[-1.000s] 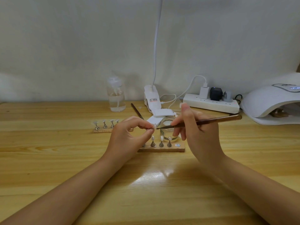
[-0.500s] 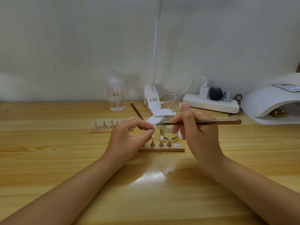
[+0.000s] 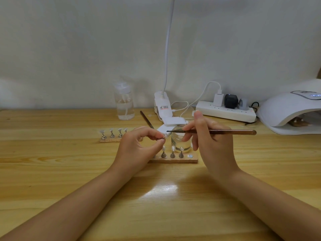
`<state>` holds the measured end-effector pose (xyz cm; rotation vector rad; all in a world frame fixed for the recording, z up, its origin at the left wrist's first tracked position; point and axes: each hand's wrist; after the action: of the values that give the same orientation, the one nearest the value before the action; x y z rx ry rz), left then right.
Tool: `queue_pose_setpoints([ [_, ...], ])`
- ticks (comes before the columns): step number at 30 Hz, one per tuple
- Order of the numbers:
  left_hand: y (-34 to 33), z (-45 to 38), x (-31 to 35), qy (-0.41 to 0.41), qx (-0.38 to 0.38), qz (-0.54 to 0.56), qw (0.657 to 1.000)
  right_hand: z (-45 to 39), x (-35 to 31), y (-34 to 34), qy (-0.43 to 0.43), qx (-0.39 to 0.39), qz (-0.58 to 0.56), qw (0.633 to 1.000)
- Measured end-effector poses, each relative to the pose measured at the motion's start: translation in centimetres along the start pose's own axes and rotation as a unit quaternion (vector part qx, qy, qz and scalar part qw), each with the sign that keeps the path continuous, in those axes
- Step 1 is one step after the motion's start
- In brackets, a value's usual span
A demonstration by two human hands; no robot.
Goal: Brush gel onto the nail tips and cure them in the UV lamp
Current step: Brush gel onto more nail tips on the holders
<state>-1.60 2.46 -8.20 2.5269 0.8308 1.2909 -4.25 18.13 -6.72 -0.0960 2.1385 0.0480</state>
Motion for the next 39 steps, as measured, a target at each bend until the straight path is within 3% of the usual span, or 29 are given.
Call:
queue_pose_setpoints([
  [26,0.0,-0.11,-0.09,0.006,-0.007,0.006,1.0,0.16,-0.23,-0.07,-0.029,0.01,-0.03,0.999],
  [39,0.02,-0.1,-0.21,0.011,-0.004,0.014,1.0,0.35,-0.61,-0.18,-0.039,-0.021,-0.056,0.997],
])
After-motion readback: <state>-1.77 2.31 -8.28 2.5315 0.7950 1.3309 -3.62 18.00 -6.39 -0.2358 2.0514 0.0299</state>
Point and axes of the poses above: each hand's wrist, its own z-axis away from the middle knuckle, its own y-axis out of the back of the hand, x = y × z, and after that the axes turned 4 degrees about -y, right-handed
